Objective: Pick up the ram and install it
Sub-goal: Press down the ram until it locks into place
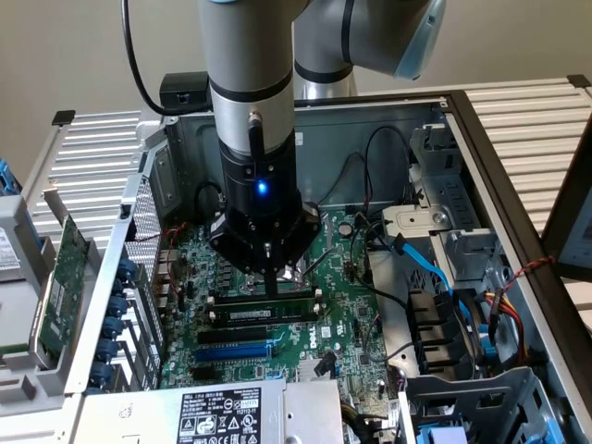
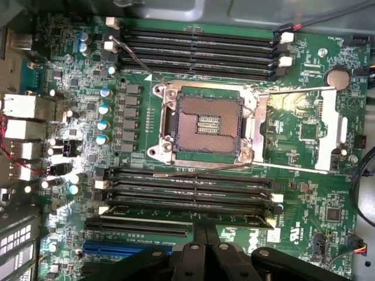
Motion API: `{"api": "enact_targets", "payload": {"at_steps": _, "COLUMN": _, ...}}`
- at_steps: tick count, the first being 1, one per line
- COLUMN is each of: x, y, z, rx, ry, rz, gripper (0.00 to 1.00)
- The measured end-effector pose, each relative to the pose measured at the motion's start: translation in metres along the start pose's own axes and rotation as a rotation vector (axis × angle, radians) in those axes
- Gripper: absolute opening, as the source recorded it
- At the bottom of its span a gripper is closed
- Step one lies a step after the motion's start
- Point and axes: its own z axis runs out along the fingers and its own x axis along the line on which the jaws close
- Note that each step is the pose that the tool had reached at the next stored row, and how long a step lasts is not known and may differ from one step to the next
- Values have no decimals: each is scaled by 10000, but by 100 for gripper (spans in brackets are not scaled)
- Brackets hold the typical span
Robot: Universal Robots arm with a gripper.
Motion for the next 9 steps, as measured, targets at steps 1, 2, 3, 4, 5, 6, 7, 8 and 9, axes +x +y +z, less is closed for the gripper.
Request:
{"api": "enact_targets", "payload": {"at_steps": 1, "x": 0, "y": 0, "z": 0, "rx": 3, "ry": -2, "rz": 162, "gripper": 11}}
{"api": "enact_targets", "payload": {"at_steps": 2, "x": 0, "y": 0, "z": 0, "rx": 7, "ry": -3, "rz": 312, "gripper": 11}}
{"api": "enact_targets", "payload": {"at_steps": 3, "x": 0, "y": 0, "z": 0, "rx": 10, "ry": -5, "rz": 459, "gripper": 11}}
{"api": "enact_targets", "payload": {"at_steps": 4, "x": 0, "y": 0, "z": 0, "rx": 11, "ry": -5, "rz": 532, "gripper": 11}}
{"api": "enact_targets", "payload": {"at_steps": 5, "x": 0, "y": 0, "z": 0, "rx": 11, "ry": -6, "rz": 534, "gripper": 11}}
{"api": "enact_targets", "payload": {"at_steps": 6, "x": 0, "y": 0, "z": 0, "rx": 12, "ry": -6, "rz": 535, "gripper": 11}}
{"api": "enact_targets", "payload": {"at_steps": 7, "x": 0, "y": 0, "z": 0, "rx": 11, "ry": -6, "rz": 535, "gripper": 11}}
{"api": "enact_targets", "payload": {"at_steps": 8, "x": 0, "y": 0, "z": 0, "rx": 12, "ry": -6, "rz": 535, "gripper": 11}}
{"api": "enact_targets", "payload": {"at_steps": 9, "x": 0, "y": 0, "z": 0, "rx": 11, "ry": -6, "rz": 535, "gripper": 11}}
